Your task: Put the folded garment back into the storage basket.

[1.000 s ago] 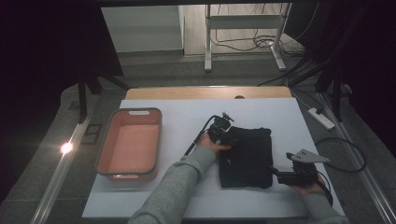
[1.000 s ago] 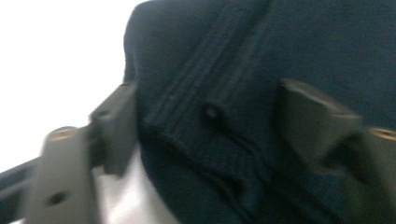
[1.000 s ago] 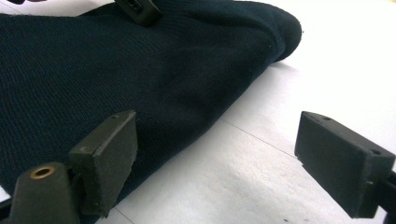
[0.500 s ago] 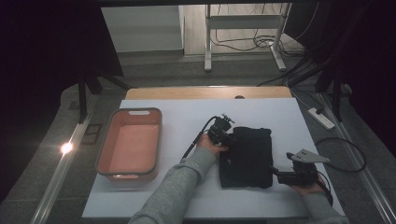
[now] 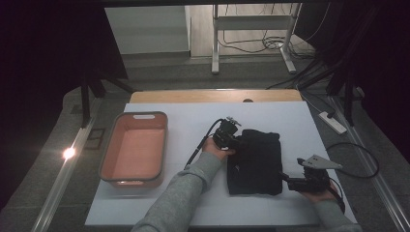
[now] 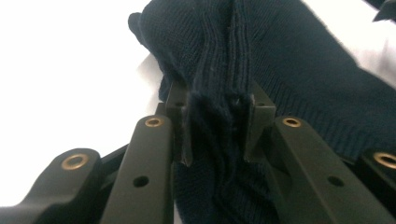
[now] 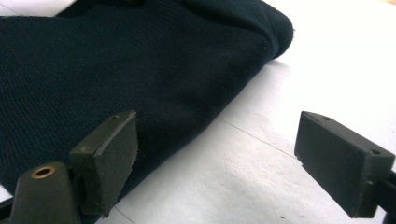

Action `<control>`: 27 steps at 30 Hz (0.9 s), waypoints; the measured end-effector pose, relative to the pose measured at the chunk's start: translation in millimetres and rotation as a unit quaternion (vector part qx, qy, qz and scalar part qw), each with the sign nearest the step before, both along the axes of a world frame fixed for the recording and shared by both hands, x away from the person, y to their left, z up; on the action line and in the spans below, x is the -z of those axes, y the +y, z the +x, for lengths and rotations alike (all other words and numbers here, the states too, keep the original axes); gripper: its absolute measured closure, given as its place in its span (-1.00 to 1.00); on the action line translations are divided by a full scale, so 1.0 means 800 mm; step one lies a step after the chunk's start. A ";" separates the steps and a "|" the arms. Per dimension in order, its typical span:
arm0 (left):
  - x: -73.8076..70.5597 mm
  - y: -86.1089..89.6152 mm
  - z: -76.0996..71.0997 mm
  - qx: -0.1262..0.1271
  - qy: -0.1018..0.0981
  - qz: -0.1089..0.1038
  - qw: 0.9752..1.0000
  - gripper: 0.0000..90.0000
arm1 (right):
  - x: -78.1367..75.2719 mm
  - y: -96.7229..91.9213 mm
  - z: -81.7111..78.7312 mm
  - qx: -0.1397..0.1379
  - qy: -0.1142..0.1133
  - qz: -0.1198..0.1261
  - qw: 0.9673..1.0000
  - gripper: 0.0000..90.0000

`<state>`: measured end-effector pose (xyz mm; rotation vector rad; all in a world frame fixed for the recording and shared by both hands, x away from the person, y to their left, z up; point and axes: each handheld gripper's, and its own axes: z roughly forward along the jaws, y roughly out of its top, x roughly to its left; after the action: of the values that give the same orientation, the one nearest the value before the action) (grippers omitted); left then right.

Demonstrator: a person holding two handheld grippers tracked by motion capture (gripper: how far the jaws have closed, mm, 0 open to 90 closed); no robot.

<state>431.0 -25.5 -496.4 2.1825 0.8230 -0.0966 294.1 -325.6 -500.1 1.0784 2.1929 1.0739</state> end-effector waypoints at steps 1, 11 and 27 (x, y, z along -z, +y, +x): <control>-0.002 0.002 -0.001 0.000 -0.001 -0.004 1.000 0.55 | 0.000 0.000 0.000 0.000 0.000 0.000 1.000 -0.68; -0.022 0.018 -0.010 -0.005 -0.008 -0.034 0.999 0.58 | -0.002 -0.002 -0.001 0.007 -0.007 0.003 1.000 -0.68; -0.038 0.038 -0.020 -0.007 -0.007 -0.071 0.997 0.59 | -0.003 -0.007 -0.001 0.023 -0.015 0.006 1.000 -0.67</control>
<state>415.0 4.9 -466.2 2.0427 0.7991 -0.1294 293.4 -331.2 -497.4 1.1053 2.1318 1.0774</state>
